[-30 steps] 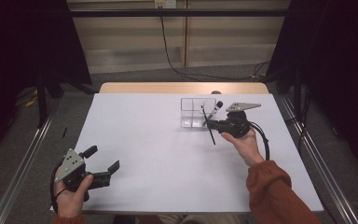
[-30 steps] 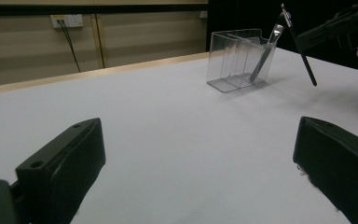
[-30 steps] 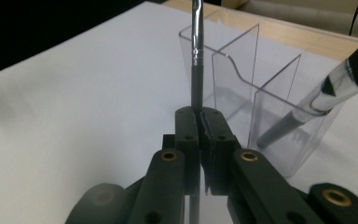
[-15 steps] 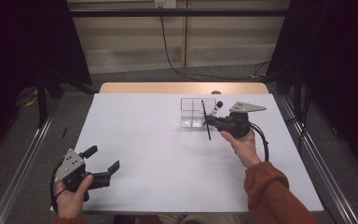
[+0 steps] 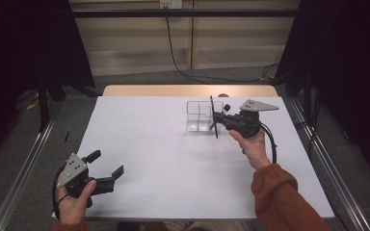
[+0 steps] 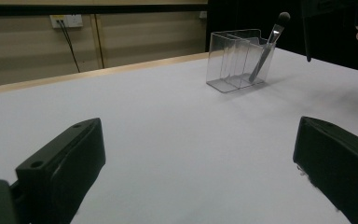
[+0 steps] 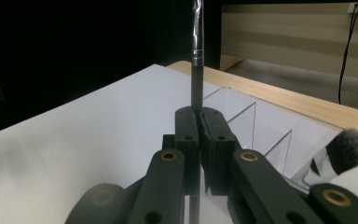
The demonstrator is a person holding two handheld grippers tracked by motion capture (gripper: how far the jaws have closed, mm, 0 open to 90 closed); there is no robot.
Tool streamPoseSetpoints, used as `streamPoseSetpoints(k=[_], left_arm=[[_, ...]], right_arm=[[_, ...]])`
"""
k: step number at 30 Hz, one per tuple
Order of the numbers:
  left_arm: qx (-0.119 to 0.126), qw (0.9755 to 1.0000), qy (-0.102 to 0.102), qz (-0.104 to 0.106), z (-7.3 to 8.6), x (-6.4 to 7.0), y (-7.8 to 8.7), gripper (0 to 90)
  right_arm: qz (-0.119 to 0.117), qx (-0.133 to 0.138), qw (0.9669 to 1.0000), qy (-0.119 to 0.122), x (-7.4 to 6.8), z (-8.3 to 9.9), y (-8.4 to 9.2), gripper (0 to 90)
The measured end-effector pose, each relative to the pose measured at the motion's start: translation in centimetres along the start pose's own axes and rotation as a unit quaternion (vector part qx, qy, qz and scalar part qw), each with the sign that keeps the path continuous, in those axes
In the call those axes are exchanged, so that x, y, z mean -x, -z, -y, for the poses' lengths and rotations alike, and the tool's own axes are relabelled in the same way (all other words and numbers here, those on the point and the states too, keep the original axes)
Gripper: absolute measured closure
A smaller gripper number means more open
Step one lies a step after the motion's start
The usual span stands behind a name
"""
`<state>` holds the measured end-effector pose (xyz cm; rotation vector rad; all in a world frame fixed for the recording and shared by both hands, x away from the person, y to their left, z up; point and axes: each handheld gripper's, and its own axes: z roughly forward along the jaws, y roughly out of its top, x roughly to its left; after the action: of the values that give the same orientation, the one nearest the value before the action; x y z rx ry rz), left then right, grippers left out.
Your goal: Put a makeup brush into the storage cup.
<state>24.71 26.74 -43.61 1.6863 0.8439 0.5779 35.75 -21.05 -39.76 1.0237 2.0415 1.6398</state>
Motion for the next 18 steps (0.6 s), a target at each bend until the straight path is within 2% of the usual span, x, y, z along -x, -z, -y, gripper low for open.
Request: streamPoseSetpoints(k=[3, 18], left_arm=[[0.0, 1.0, 0.002, 0.0, 0.0, 0.0, 0.0, 2.3], [0.001, 1.0, 0.003, 0.0, 0.0, 0.0, 0.0, 2.2]], right_arm=[[0.002, 0.013, 0.9999, -0.001, 0.1, -0.5, 0.0, 86.0], [0.025, 0.023, 0.9994, 0.01, 0.9, -3.2, -1.3, 86.0]])
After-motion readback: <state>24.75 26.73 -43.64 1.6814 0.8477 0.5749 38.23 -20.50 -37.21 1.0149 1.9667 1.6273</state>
